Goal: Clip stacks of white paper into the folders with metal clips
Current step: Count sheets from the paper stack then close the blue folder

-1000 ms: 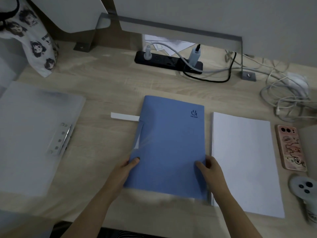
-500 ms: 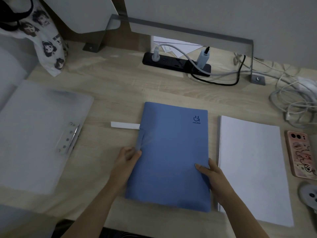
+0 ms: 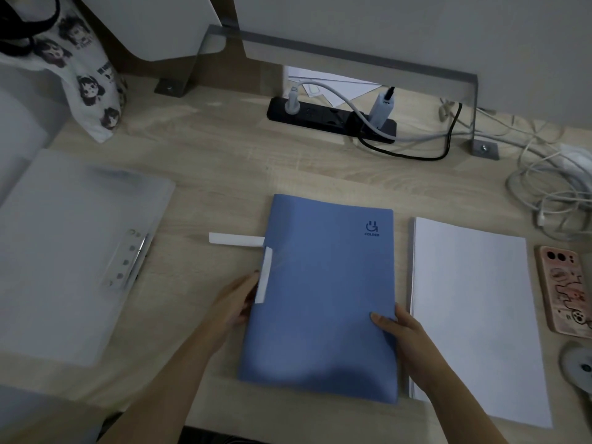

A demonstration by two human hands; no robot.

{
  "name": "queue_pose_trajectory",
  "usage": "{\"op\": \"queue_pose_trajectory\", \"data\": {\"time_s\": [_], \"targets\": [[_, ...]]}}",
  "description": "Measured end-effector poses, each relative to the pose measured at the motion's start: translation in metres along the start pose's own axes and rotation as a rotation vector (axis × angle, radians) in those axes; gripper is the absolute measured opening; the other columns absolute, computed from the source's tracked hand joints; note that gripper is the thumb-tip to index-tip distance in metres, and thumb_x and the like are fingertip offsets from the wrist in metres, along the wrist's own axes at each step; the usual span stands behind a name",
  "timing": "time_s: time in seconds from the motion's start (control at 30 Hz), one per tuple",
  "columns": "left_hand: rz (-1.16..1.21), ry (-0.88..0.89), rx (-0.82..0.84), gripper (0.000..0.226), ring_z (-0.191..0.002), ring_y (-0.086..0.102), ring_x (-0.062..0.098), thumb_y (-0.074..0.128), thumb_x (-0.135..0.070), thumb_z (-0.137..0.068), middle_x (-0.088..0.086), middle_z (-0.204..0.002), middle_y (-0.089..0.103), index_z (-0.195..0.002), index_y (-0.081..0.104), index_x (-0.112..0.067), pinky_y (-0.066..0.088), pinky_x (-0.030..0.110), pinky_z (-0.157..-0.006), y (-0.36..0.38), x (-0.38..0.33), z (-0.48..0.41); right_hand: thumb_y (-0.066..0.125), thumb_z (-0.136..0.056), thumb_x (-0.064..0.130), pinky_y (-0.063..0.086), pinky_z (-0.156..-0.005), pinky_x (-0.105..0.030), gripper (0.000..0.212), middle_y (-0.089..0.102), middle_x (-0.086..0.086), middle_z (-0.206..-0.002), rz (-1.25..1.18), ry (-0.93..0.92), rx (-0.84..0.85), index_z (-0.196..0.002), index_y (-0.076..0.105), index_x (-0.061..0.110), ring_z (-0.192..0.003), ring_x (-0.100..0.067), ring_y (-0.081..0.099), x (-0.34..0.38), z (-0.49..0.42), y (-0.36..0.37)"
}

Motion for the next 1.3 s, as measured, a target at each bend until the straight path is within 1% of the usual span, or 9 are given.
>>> {"op": "queue_pose_trajectory", "data": {"time_s": [0.17,0.37,0.6,0.77,0.93,1.0,1.1,1.2,1.3], "targets": [[-0.127,0.179,-0.04,0.023,-0.056,0.059,0.002,0.052,-0.023,-0.093,-0.004,-0.066,0.062,-0.075,0.059,-0.014,0.043,0.014,-0.049,0.004,-0.01,0.003,0.059,-0.085,0.015,0.053,-0.089,-0.043,0.034,0.07,-0.004,-0.112,0.015,0.025,0.02,-0.119,0.058,0.022,-0.099,-0.026,0.067,0.001,0.0,-0.001],[-0.312,0.186,-0.13,0.023,-0.072,0.054,0.015,0.053,-0.031,-0.092,-0.003,-0.073,0.058,-0.072,0.054,-0.019,0.037,0.028,-0.062,0.003,-0.005,-0.002,0.065,-0.081,0.024,0.055,-0.082,-0.041,0.036,0.07,-0.005,-0.111,-0.026,0.059,0.059,-0.116,0.058,0.023,-0.098,-0.026,0.068,0.002,0.002,0.005],[-0.526,0.25,-0.306,0.041,-0.058,0.046,0.012,0.051,-0.046,-0.089,-0.003,-0.063,0.05,-0.065,0.045,-0.013,0.032,0.027,-0.054,-0.002,-0.017,-0.001,0.064,-0.081,0.018,0.056,-0.081,-0.042,0.038,0.07,-0.008,-0.11,-0.081,0.065,0.029,-0.119,0.058,0.017,-0.097,-0.029,0.068,0.003,0.004,0.006],[-0.893,0.599,-0.674,0.059,-0.106,0.053,0.037,0.046,-0.051,-0.08,0.022,-0.115,0.053,-0.108,0.053,0.001,0.047,0.045,-0.088,-0.009,-0.041,0.013,0.064,-0.079,0.016,0.058,-0.076,-0.039,0.037,0.072,-0.006,-0.107,-0.11,0.047,0.07,-0.115,0.061,0.018,-0.094,-0.028,0.07,0.011,0.006,0.014],[-1.092,0.608,-0.387,0.103,-0.14,0.025,0.029,0.028,-0.081,-0.07,0.015,-0.143,0.039,-0.137,0.037,-0.003,0.01,0.04,-0.118,-0.022,-0.046,-0.011,0.063,-0.08,0.017,0.059,-0.072,-0.037,0.039,0.071,-0.009,-0.109,-0.095,0.05,0.072,-0.119,0.06,0.015,-0.094,-0.029,0.069,0.013,0.009,0.009],[-1.167,0.617,-0.39,0.11,-0.125,0.041,0.028,0.014,-0.091,-0.062,0.01,-0.126,0.052,-0.126,0.049,-0.009,0.016,0.039,-0.115,-0.028,-0.051,-0.013,0.064,-0.079,0.018,0.058,-0.069,-0.035,0.04,0.071,-0.008,-0.108,-0.091,0.041,0.073,-0.119,0.06,0.015,-0.093,-0.029,0.07,0.016,0.011,0.007],[-1.132,0.553,-0.36,0.084,-0.104,0.045,0.024,0.037,-0.081,-0.065,0.006,-0.108,0.052,-0.106,0.055,-0.011,0.038,0.033,-0.087,-0.029,-0.062,-0.009,0.074,-0.072,0.024,0.057,-0.073,-0.038,0.051,0.071,-0.008,-0.109,-0.07,0.024,0.058,-0.12,0.059,0.015,-0.095,-0.029,0.069,0.018,0.013,0.004],[-0.996,0.419,-0.299,0.055,-0.099,0.049,0.022,0.059,-0.062,-0.075,0.002,-0.102,0.049,-0.096,0.052,-0.012,0.039,0.033,-0.074,-0.027,-0.063,-0.009,0.063,-0.081,0.02,0.056,-0.08,-0.041,0.041,0.069,-0.009,-0.112,-0.076,0.012,0.048,-0.122,0.057,0.016,-0.098,-0.03,0.068,0.02,0.014,0.004],[-0.773,0.32,-0.226,0.055,-0.086,0.057,0.022,0.058,-0.063,-0.069,0.002,-0.095,0.056,-0.093,0.053,-0.013,0.039,0.033,-0.067,-0.024,-0.058,-0.011,0.061,-0.083,0.018,0.058,-0.075,-0.038,0.035,0.071,-0.007,-0.11,-0.088,-0.004,0.04,-0.118,0.058,0.018,-0.094,-0.027,0.069,0.024,0.016,0.004]]}}
Point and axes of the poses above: each hand's wrist, its own z-axis away from the middle knuckle, its own y-axis out of the palm, x = y × z, the point moved 6 cm from there along -z, towards the middle knuckle
